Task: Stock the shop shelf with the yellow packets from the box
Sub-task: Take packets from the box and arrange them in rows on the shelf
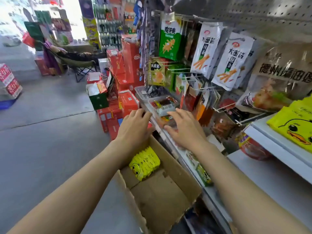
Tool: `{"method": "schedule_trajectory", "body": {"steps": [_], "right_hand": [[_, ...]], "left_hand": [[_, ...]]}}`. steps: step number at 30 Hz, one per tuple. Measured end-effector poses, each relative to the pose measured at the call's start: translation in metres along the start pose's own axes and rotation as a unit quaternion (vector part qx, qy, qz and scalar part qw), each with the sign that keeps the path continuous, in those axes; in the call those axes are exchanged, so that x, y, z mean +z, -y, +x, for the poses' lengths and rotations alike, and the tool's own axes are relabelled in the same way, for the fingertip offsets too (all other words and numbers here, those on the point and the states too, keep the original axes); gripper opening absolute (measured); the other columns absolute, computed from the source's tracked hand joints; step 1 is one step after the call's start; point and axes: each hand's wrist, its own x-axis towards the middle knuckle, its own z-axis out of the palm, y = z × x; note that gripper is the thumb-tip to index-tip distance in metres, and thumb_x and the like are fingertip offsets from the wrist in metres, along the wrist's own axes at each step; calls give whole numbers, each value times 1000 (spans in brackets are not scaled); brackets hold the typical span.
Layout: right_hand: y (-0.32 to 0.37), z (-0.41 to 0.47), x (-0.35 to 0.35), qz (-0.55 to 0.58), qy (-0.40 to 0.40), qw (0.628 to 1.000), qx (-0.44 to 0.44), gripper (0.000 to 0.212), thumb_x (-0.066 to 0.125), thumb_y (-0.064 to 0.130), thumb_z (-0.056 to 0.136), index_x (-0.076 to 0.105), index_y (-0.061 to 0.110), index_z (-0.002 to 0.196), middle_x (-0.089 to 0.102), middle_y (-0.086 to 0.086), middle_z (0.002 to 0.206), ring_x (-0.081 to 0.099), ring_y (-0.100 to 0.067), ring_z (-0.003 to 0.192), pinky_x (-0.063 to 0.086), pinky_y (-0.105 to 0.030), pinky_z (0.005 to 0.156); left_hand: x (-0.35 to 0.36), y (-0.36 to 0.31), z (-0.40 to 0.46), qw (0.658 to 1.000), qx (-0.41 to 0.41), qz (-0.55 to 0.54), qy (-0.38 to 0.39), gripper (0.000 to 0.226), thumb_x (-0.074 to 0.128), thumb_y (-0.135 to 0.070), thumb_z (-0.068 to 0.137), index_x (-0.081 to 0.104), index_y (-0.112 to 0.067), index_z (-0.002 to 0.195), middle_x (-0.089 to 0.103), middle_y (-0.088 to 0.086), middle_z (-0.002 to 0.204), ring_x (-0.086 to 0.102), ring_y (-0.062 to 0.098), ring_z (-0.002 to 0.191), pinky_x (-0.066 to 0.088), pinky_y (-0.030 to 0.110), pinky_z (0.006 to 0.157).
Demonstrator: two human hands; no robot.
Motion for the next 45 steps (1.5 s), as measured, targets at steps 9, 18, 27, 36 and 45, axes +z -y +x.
{"method": "schedule_trajectory", "body": {"steps": [9, 18, 27, 36, 45], "right_hand": [[-19, 83, 124, 39, 95, 994, 44, 55, 55, 48, 94, 48, 23, 141, 43, -6, 148, 34, -29, 138, 33, -44, 112], [-52, 94, 276, 100, 233, 946, 202, 54, 59, 47, 91, 52, 22, 138, 50, -7, 141, 42, -29, 133, 36, -41, 110], [-66, 82, 417, 169, 361, 860, 319, 47, 62, 39, 94, 55, 20, 137, 57, -13, 136, 51, -32, 126, 42, -34, 101], [-55, 69, 492, 218, 351, 826, 382, 46, 65, 51, 86, 60, 33, 128, 68, 0, 123, 63, -23, 114, 52, -34, 93], [-52, 76, 516, 230, 331, 810, 426, 38, 68, 51, 85, 67, 30, 116, 71, 3, 111, 65, -20, 105, 50, -30, 83]], "left_hand": [[103, 67, 57, 994, -5, -14, 107, 56, 56, -46, 92, 44, -18, 140, 45, 10, 142, 44, 33, 127, 42, 44, 96], [269, 120, 80, 956, 36, -61, 285, 52, 58, -51, 89, 50, -18, 129, 51, 7, 130, 48, 32, 122, 47, 46, 94], [415, 166, 62, 884, 47, -79, 458, 55, 63, -44, 90, 46, -20, 136, 50, 9, 133, 48, 32, 124, 47, 43, 95], [491, 185, 38, 870, 87, -78, 479, 72, 69, -39, 84, 35, -25, 146, 29, 5, 152, 29, 28, 139, 31, 38, 109], [498, 194, 31, 879, 70, -91, 463, 69, 67, -24, 86, 33, -20, 146, 25, 0, 154, 41, 30, 128, 40, 39, 102]]}}
